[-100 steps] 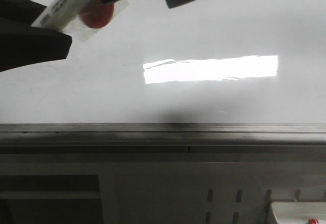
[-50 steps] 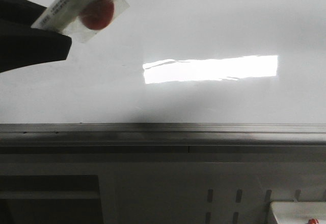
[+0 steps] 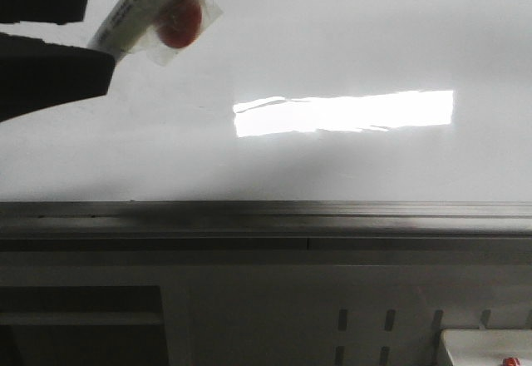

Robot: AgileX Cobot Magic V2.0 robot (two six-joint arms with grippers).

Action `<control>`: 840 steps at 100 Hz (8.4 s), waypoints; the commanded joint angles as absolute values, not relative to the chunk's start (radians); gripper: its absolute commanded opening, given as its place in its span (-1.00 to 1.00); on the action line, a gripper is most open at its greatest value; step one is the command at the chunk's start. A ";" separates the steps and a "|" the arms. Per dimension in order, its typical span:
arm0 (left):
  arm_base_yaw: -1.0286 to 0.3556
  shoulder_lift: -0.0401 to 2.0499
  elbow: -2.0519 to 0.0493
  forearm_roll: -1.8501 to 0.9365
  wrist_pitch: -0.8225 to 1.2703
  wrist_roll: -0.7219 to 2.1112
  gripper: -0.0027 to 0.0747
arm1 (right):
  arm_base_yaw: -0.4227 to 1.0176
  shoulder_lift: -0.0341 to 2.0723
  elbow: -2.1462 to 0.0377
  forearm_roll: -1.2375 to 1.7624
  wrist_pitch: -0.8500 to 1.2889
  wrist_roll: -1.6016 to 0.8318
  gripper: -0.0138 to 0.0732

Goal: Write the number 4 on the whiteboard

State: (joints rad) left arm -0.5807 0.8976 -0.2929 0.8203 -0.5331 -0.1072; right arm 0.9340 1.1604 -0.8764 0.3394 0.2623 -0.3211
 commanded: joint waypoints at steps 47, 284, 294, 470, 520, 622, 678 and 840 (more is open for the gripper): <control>-0.585 0.622 -0.320 0.402 -0.157 -0.118 0.11 | 0.809 1.302 -1.195 0.297 0.430 -0.333 -0.83; -0.325 0.622 -0.320 0.247 -0.179 -0.118 0.07 | 0.751 1.434 -1.415 0.092 0.565 -0.255 -0.83; -0.325 0.622 -0.320 0.247 -0.179 -0.118 0.07 | 0.751 1.450 -1.415 0.074 0.567 -0.255 -0.83; -0.679 0.924 -0.320 0.522 -0.441 -0.118 -0.97 | 0.950 1.402 -1.327 0.214 0.645 -0.255 -0.83; -0.679 0.920 -0.320 0.372 -0.394 -0.171 -0.98 | 0.920 1.380 -1.327 0.165 0.546 -0.255 0.86; -0.586 1.028 -0.392 -0.326 -0.174 -0.174 -0.65 | 0.802 1.242 -1.327 0.161 0.540 -0.255 0.73; -0.586 0.836 -0.392 -0.243 -0.174 -0.174 0.04 | 0.802 1.173 -1.278 0.153 0.514 -0.255 -0.23; -0.361 0.095 -0.131 0.069 0.047 -0.169 -0.98 | 0.802 0.461 -0.209 0.147 -0.135 -0.255 -0.83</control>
